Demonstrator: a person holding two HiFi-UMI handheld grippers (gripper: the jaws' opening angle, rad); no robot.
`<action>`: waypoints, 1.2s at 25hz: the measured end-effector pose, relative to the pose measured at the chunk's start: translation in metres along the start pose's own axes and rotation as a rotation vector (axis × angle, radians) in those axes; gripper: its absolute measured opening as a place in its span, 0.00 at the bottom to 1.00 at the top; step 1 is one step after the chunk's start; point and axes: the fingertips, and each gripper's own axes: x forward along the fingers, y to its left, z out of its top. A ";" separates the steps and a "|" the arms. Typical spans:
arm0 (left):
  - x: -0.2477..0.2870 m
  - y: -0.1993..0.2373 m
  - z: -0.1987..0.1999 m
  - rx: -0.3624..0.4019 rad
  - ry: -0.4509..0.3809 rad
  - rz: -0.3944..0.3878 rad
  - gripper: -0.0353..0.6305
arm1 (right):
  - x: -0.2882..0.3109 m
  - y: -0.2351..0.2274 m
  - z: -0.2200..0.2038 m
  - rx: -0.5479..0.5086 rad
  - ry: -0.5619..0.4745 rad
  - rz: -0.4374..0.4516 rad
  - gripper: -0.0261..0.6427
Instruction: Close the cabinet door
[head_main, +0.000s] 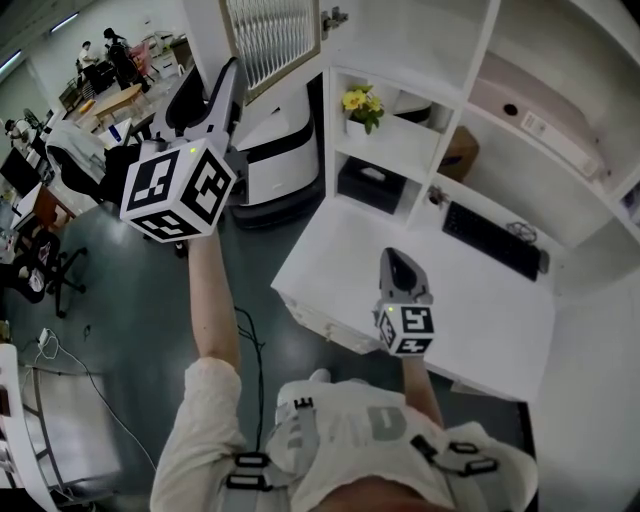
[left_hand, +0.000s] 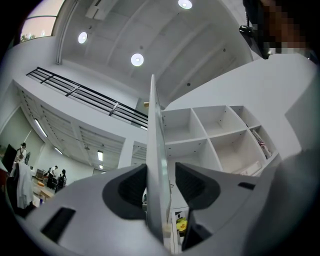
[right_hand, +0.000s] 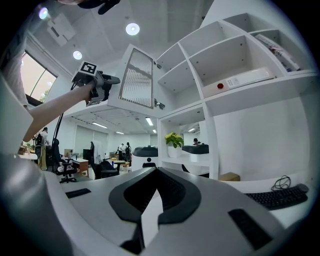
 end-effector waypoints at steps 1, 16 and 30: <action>0.000 -0.001 0.000 0.000 0.000 -0.003 0.32 | 0.001 0.000 -0.001 0.000 0.001 0.001 0.04; -0.005 -0.013 0.002 -0.062 -0.024 -0.049 0.22 | 0.010 0.005 -0.004 -0.004 0.012 0.027 0.04; -0.005 -0.037 0.004 -0.070 -0.066 -0.079 0.17 | 0.012 -0.004 -0.006 -0.012 0.013 0.011 0.04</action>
